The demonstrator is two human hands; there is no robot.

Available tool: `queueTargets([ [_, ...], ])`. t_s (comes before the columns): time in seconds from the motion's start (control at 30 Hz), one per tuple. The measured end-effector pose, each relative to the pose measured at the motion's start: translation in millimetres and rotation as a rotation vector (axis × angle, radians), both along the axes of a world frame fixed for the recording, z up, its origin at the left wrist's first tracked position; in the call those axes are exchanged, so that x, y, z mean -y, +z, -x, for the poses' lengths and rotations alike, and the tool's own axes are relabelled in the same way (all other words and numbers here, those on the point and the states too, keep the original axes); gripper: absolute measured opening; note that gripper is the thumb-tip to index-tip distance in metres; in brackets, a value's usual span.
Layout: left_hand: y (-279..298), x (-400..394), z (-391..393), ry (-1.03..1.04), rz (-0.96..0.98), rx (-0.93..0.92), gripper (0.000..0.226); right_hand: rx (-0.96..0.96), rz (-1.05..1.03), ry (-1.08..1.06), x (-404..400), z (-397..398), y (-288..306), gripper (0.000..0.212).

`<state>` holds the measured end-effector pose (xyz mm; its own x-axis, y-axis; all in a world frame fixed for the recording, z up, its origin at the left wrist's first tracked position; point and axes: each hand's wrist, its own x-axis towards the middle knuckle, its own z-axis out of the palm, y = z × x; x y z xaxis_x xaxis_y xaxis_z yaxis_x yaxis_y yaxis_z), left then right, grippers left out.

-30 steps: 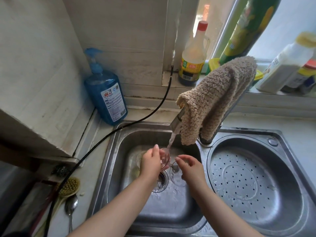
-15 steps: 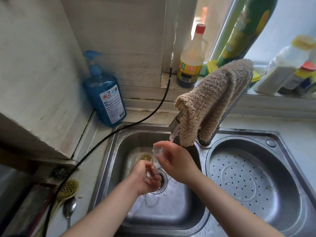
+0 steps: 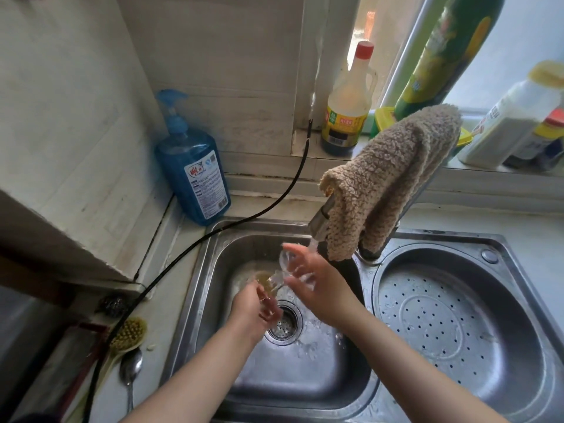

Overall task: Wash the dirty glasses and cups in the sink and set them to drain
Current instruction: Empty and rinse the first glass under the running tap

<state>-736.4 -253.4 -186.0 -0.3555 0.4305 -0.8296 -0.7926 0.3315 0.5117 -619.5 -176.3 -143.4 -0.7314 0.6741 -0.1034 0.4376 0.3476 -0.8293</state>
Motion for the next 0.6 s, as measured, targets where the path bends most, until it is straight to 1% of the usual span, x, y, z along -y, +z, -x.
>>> queueTargets([
  [0.03, 2.5, 0.1, 0.4, 0.047, -0.025, 0.169, 0.022, 0.018, -0.095, 0.044, 1.7, -3.1, 0.4, 0.055],
  [0.07, 2.9, 0.1, 0.2, 0.056, -0.038, 0.234, 0.021, 0.026, -0.149, 0.034, 3.4, -5.1, 0.7, 0.058],
  [0.1, 5.3, 1.9, -1.1, 0.045, -0.049, 0.277, 0.022, 0.004, -0.173, -0.012, 4.6, -6.9, 0.2, 0.054],
  [0.17, 6.3, 4.9, -4.7, -0.019, -0.067, 0.264, 0.026, -0.037, -0.117, -0.104, 3.1, -9.7, 1.3, 0.032],
  [0.2, 6.3, 6.5, -7.7, -0.122, -0.057, 0.137, 0.027, -0.044, -0.070, -0.117, 0.9, -11.4, 1.9, 0.023],
  [0.23, 4.4, 8.0, -9.5, -0.293, -0.020, -0.084, 0.027, -0.044, -0.052, -0.107, -1.3, -13.9, 2.4, 0.019],
  [0.27, 1.3, 10.2, -9.1, -0.479, 0.038, -0.373, 0.025, -0.039, -0.078, -0.086, -4.5, -16.5, 1.9, 0.015],
  [0.3, -1.8, 12.2, -7.7, -0.614, 0.043, -0.654, 0.025, -0.021, -0.138, -0.056, -6.7, -18.7, 2.1, 0.013],
  [0.33, -0.8, 14.1, -5.4, -0.658, 0.006, -0.796, 0.030, 0.004, -0.227, -0.024, -7.5, -20.4, 1.7, 0.013],
  [0.37, 4.0, 15.3, -4.7, -0.636, -0.055, -0.804, 0.038, 0.022, -0.340, 0.012, -7.7, -21.6, -0.4, 0.014],
  [0.43, 15.2, 13.5, -6.7, -0.530, -0.159, -0.602, 0.050, 0.043, -0.606, 0.109, -6.0, -20.9, -6.5, 0.019],
  [0.47, 21.4, 9.6, -9.3, -0.482, -0.186, -0.483, 0.048, 0.046, -0.696, 0.151, -3.5, -19.3, -7.9, 0.022],
  [0.5, 27.4, 5.8, -13.3, -0.430, -0.212, -0.366, 0.041, 0.047, -0.743, 0.188, -1.2, -17.9, -9.6, 0.022],
  [0.53, 32.2, 2.4, -17.4, -0.381, -0.232, -0.288, 0.030, 0.039, -0.745, 0.219, 0.2, -17.8, -12.3, 0.023],
  [0.57, 33.9, -0.4, -19.9, -0.337, -0.235, -0.269, 0.021, 0.011, -0.713, 0.225, 1.2, -18.9, -15.2, 0.025],
  [0.6, 32.9, -2.8, -20.6, -0.305, -0.232, -0.285, 0.018, -0.036, -0.607, 0.196, 3.4, -20.8, -15.9, 0.030],
])
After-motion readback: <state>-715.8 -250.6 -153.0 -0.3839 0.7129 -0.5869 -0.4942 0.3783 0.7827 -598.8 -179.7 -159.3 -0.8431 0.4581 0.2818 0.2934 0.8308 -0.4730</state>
